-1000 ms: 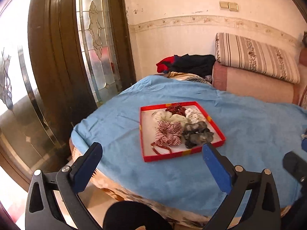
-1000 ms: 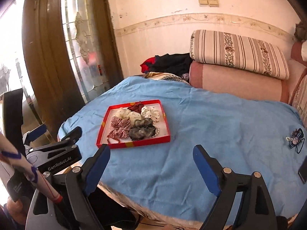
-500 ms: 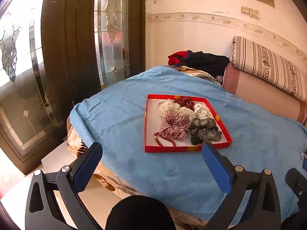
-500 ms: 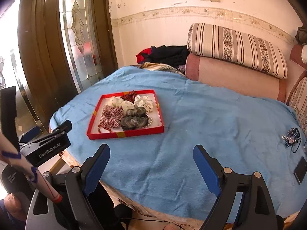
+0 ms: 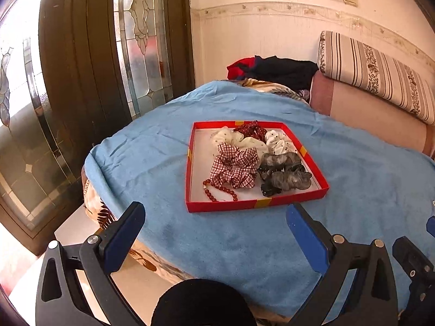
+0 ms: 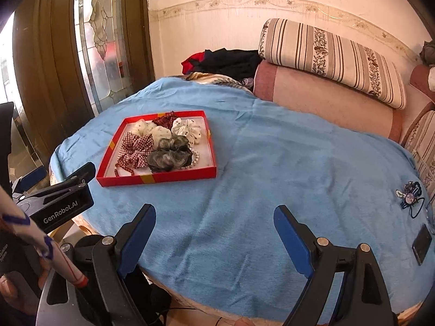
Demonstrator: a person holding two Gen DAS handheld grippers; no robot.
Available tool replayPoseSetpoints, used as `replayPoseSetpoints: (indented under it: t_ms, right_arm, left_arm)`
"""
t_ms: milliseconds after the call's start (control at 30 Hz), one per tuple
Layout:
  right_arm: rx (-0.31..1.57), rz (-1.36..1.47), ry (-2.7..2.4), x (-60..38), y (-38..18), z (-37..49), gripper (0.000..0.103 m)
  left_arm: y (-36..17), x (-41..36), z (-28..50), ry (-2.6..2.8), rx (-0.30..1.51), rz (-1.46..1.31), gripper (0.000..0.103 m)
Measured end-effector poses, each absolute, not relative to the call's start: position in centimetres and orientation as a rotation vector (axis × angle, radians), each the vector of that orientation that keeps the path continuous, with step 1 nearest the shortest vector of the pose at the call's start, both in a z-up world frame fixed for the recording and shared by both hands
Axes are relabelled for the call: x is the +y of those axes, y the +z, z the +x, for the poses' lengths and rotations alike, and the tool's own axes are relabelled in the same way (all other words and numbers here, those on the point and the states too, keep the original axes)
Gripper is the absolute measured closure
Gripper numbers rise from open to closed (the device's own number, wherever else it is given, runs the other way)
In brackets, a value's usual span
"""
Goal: Organize jewelry
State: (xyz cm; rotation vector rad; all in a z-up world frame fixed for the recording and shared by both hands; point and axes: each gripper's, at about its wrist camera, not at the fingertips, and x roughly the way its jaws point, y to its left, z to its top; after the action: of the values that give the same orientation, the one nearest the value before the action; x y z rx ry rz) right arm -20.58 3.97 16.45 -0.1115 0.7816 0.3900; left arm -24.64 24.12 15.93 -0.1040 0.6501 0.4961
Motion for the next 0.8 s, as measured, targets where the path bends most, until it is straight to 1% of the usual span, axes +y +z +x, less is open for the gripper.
replayPoseSetpoints:
  t_ms: [800]
  right_arm:
    - [0.810, -0.175, 0.379, 5.1, 14.7, -20.2, 0.011]
  left_arm:
    - [14.7, 24.9, -24.1, 0.512, 0.682, -0.097, 0.000]
